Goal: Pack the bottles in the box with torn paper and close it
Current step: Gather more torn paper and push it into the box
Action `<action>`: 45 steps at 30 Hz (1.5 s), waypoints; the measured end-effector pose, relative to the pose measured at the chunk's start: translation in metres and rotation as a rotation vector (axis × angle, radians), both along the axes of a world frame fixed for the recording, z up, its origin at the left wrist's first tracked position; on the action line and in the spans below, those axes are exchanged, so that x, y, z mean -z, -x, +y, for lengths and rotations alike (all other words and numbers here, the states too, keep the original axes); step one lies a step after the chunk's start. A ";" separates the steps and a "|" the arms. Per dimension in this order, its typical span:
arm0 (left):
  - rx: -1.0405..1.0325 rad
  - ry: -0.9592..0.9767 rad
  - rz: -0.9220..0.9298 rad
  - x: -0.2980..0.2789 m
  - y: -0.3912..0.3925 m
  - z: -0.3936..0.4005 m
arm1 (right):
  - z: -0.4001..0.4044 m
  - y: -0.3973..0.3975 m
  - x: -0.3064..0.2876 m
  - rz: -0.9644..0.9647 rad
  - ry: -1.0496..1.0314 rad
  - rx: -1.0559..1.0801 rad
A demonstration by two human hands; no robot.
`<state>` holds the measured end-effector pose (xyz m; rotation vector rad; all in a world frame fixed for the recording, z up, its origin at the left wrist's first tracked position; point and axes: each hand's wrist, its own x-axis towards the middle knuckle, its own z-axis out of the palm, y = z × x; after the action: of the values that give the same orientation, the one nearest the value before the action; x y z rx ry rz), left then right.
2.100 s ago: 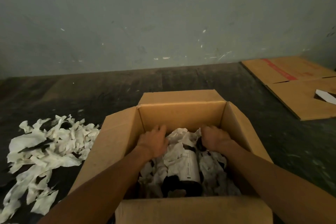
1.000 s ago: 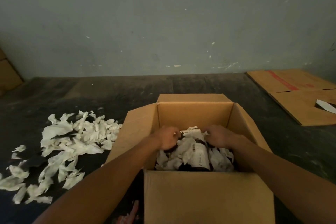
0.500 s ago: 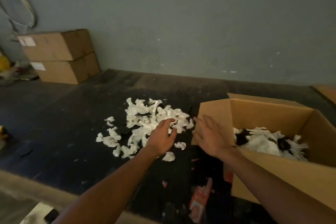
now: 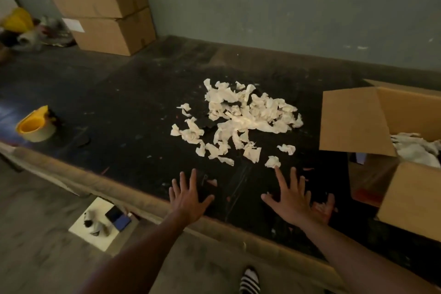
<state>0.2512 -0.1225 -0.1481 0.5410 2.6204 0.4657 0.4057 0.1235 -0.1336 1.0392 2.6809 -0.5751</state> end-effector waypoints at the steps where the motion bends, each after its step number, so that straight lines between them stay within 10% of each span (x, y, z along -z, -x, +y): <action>1: 0.004 0.016 0.014 0.004 0.005 0.002 | 0.005 0.004 0.003 -0.014 0.004 0.040; 19: 0.312 0.088 0.187 0.016 0.182 0.104 | 0.055 0.198 0.024 0.011 0.047 -0.186; 27: 0.450 -0.107 0.343 -0.028 0.239 0.129 | 0.074 0.246 -0.007 0.563 -0.007 0.069; 37: 0.846 0.137 0.285 -0.034 0.369 0.228 | 0.199 0.308 -0.032 -0.048 -0.063 -0.092; 45: 0.946 0.240 0.266 0.002 0.374 0.238 | 0.173 0.307 0.013 -0.177 -0.082 -0.226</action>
<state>-0.1230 0.1158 -0.1498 1.6957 2.2336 -0.2346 0.0983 0.2963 -0.1465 0.7520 2.6340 -0.3172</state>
